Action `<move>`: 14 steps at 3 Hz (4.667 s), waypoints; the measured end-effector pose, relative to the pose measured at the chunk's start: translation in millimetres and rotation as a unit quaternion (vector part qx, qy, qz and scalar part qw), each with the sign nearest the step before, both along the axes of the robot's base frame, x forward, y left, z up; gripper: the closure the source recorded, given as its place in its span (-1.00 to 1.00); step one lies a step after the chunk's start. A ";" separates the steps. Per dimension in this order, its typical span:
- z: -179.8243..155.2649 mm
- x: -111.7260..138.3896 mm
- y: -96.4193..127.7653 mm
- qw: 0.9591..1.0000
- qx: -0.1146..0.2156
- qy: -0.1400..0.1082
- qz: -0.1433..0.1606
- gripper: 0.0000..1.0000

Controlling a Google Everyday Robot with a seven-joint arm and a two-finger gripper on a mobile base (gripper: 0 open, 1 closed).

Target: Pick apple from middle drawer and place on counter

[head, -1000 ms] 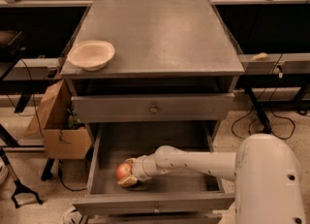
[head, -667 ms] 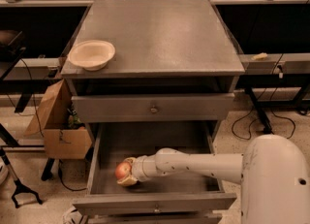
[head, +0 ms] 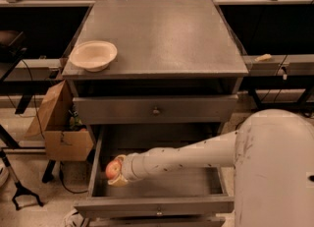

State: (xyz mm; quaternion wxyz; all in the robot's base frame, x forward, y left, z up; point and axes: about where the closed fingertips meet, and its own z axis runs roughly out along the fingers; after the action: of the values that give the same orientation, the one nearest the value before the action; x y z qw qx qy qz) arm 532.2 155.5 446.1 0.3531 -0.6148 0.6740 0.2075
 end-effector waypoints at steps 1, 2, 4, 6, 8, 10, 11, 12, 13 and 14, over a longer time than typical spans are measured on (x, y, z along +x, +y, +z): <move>24.7 -13.7 -0.7 0.999 -0.042 -0.004 -0.014 1.00; 51.3 -17.5 13.6 0.998 -0.061 -0.030 0.009 1.00; 77.0 -11.5 -6.6 0.996 -0.065 -0.053 0.006 1.00; 183.6 0.9 -119.4 0.986 -0.101 -0.115 -0.073 1.00; 306.2 41.2 -181.1 0.966 -0.129 -0.184 -0.128 1.00; 401.2 76.2 -214.9 0.944 -0.120 -0.254 -0.172 1.00; 423.0 103.9 -227.7 0.936 -0.107 -0.276 -0.193 1.00; 434.7 137.7 -238.6 0.925 -0.083 -0.303 -0.214 1.00; 444.6 168.5 -246.3 0.913 -0.059 -0.329 -0.233 1.00; 447.4 190.6 -250.3 0.907 -0.039 -0.341 -0.245 0.63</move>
Offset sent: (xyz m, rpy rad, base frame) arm -0.0132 -0.0006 0.0229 -0.0797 -0.0060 -0.0274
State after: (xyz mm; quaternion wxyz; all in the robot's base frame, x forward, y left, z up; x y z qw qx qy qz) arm 722.8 -94.7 893.4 0.5765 -0.4770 0.6497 -0.1341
